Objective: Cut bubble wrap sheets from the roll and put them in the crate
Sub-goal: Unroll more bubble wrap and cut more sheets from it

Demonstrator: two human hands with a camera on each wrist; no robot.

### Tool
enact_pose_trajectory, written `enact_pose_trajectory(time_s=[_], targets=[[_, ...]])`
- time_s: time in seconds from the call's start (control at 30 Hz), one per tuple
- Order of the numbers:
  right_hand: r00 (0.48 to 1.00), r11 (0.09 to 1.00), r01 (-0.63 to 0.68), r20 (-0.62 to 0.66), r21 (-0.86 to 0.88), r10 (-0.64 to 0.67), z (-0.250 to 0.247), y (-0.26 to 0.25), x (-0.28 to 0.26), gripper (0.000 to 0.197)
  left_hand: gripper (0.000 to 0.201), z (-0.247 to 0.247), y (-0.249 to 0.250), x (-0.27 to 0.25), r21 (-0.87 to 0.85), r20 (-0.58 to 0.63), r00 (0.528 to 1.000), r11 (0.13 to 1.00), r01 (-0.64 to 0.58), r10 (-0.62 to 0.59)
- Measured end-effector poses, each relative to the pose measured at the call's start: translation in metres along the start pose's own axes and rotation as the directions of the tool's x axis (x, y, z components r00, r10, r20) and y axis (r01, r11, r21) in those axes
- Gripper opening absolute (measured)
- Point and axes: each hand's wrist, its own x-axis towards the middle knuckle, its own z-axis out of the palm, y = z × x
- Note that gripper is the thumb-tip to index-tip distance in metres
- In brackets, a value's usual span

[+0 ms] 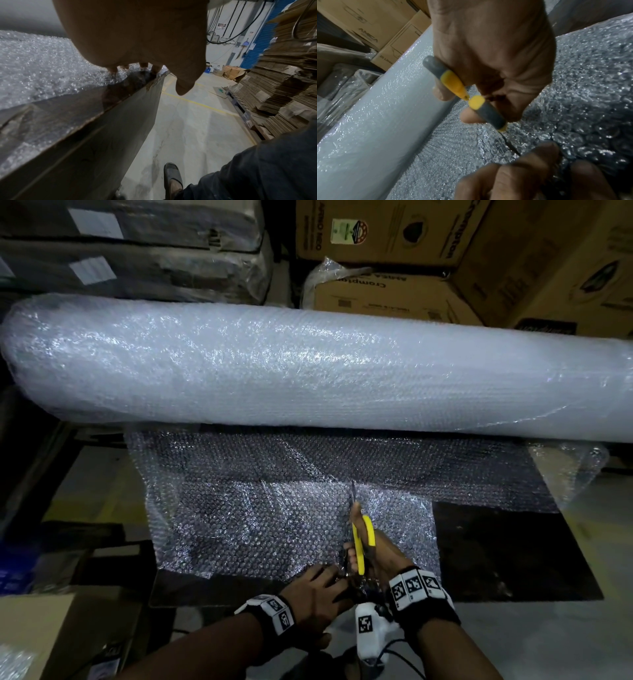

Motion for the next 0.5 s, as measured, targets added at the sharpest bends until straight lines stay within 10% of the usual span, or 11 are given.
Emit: enact_pose_trajectory(time_s=[0.3, 0.5], targets=[[0.998, 0.998, 0.059, -0.001, 0.009, -0.059, -0.0005, -0.0002, -0.001, 0.074, 0.086, 0.0037, -0.0014, 0.0047, -0.007, 0.025, 1.0, 1.0, 0.0, 0.001], [1.0, 1.0, 0.003, 0.011, 0.007, -0.003, 0.0025, -0.004, 0.0027, 0.104, 0.083, 0.009, -0.002, 0.0071, -0.004, 0.023, 1.0, 1.0, 0.013, -0.013]])
